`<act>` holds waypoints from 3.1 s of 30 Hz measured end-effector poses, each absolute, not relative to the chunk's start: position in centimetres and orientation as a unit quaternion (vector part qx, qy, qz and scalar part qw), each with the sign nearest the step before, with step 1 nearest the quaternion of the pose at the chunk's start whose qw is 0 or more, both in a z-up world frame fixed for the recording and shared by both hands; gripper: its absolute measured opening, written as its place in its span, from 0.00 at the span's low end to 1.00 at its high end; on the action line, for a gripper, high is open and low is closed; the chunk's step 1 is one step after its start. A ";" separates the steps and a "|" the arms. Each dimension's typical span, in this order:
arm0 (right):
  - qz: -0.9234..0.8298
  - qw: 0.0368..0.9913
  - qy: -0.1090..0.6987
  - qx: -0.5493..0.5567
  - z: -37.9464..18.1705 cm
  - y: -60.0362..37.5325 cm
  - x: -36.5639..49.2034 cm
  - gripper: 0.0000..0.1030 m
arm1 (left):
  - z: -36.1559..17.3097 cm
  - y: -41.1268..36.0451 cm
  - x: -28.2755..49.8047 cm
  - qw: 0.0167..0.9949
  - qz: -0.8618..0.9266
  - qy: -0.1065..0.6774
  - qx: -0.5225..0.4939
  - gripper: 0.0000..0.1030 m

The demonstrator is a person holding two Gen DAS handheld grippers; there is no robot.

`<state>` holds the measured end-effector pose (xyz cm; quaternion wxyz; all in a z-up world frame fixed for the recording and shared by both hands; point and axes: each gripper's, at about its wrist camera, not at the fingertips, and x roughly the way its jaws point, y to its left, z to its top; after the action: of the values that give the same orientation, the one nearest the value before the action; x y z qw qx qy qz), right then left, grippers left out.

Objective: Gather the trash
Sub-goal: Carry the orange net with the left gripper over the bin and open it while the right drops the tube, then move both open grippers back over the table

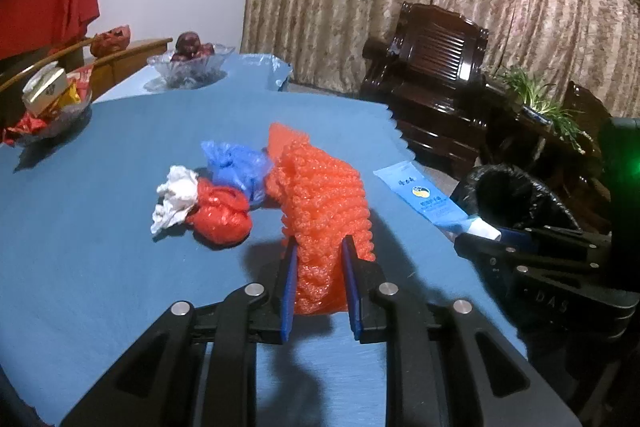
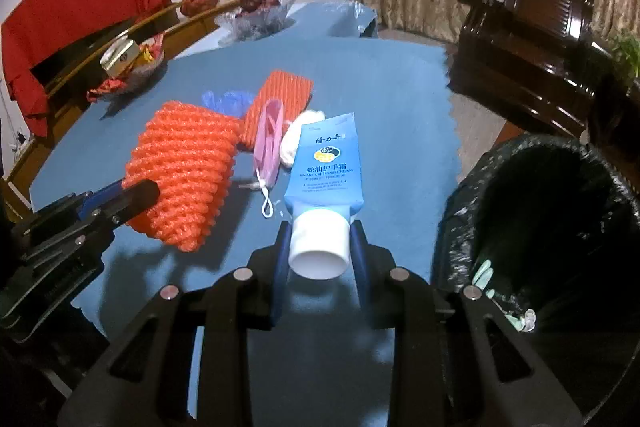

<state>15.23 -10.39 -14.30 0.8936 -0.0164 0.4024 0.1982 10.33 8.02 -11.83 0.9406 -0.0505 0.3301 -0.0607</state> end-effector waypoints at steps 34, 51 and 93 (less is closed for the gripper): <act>0.004 0.942 0.332 0.041 -9.3 -31.8 9.1 0.27 | -6.1 -11.2 13.0 0.933 -0.230 0.276 0.003 0.20; -0.018 0.941 0.333 0.062 -12.4 -34.3 8.4 0.92 | -7.3 -13.3 14.1 0.929 -0.234 0.287 0.014 0.82; 0.193 0.922 0.334 -0.010 -14.5 -6.6 18.4 0.95 | -12.0 15.8 11.7 0.952 0.050 0.300 -0.046 0.92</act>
<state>18.42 -6.64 -14.52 0.9224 -0.0099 0.3342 0.1933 11.72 15.82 -12.04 0.9516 -0.0463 0.2998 0.0499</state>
